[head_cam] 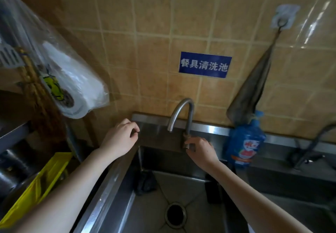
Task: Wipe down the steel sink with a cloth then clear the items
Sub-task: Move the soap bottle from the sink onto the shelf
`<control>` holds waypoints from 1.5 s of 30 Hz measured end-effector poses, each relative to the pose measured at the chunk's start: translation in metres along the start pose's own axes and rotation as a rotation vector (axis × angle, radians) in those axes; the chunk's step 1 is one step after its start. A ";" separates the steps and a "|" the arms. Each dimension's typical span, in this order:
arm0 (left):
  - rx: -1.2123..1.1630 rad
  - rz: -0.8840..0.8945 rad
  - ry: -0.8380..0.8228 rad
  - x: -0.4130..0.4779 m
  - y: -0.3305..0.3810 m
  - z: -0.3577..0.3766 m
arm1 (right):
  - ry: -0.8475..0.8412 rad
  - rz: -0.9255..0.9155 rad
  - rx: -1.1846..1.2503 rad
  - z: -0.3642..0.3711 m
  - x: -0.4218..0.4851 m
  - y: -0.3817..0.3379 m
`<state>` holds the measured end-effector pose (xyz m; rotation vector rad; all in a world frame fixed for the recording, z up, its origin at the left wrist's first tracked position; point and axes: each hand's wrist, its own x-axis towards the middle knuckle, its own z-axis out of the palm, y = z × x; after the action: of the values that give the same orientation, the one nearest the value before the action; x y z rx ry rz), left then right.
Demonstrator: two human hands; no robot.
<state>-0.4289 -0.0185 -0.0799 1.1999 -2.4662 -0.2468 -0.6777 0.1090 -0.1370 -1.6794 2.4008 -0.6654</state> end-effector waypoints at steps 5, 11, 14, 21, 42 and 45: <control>-0.012 0.059 -0.033 0.022 0.038 0.018 | 0.012 0.083 0.002 -0.021 -0.008 0.044; -0.056 0.122 -0.045 0.041 0.085 0.039 | 0.042 0.185 0.034 -0.048 -0.022 0.085; -0.067 0.135 -0.073 0.046 0.105 0.055 | 0.053 0.215 0.060 -0.058 -0.031 0.106; -0.071 0.197 -0.119 0.059 0.148 0.097 | 0.104 0.349 0.109 -0.071 -0.044 0.156; -0.293 0.034 -0.436 0.132 0.244 0.233 | 0.040 0.538 0.316 -0.075 -0.015 0.314; -0.348 -0.028 -0.451 0.143 0.258 0.255 | 0.022 0.501 0.429 -0.067 0.000 0.326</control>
<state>-0.7992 0.0261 -0.1920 1.1185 -2.6168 -1.0067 -0.9811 0.2193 -0.2164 -0.8664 2.3289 -1.0087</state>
